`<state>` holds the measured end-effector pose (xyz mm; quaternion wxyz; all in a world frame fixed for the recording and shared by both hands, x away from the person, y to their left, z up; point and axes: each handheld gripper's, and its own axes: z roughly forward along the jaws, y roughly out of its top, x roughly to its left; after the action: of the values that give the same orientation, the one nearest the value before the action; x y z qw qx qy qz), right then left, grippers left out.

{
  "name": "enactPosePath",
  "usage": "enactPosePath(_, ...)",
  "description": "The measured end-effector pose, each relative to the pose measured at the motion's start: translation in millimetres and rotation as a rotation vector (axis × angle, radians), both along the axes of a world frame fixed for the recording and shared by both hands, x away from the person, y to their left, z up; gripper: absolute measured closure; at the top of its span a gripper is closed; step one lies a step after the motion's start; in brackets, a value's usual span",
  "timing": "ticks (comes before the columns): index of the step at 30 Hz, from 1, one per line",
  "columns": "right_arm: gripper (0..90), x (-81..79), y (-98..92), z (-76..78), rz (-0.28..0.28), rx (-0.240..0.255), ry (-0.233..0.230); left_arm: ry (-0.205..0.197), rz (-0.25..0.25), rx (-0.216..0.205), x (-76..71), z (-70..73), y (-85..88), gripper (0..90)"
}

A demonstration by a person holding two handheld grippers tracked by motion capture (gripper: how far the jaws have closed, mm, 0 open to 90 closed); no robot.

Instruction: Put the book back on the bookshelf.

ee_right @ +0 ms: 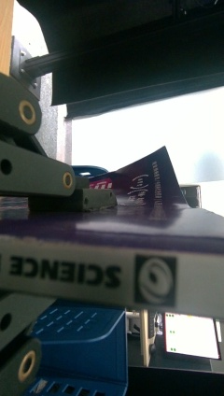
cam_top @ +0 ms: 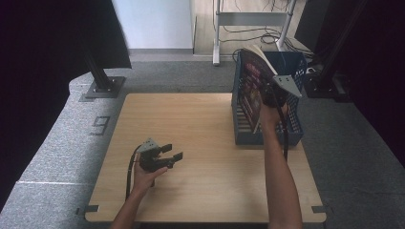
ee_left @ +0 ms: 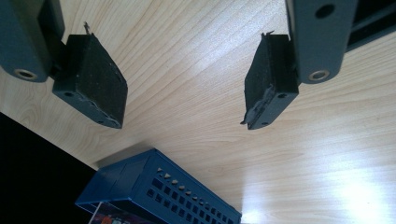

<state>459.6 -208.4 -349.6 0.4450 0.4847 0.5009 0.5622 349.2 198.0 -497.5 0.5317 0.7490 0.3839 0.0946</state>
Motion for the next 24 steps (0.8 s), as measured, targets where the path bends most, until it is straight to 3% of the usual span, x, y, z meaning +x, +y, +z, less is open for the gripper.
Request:
enactPosePath(5,81.6,7.7,2.3,-6.1,-0.013,0.031,0.011,0.001,0.005,0.003,0.6,-0.2,2.0,30.3)
enactPosePath(18,81.6,16.1,8.7,-3.8,-0.024,0.011,-0.002,-0.005,0.009,-0.002,0.4,0.9,3.0,30.4)
enactPosePath(24,81.6,21.5,13.3,-12.1,-0.040,0.004,-0.005,-0.002,0.008,0.001,0.8,0.4,3.0,30.4)
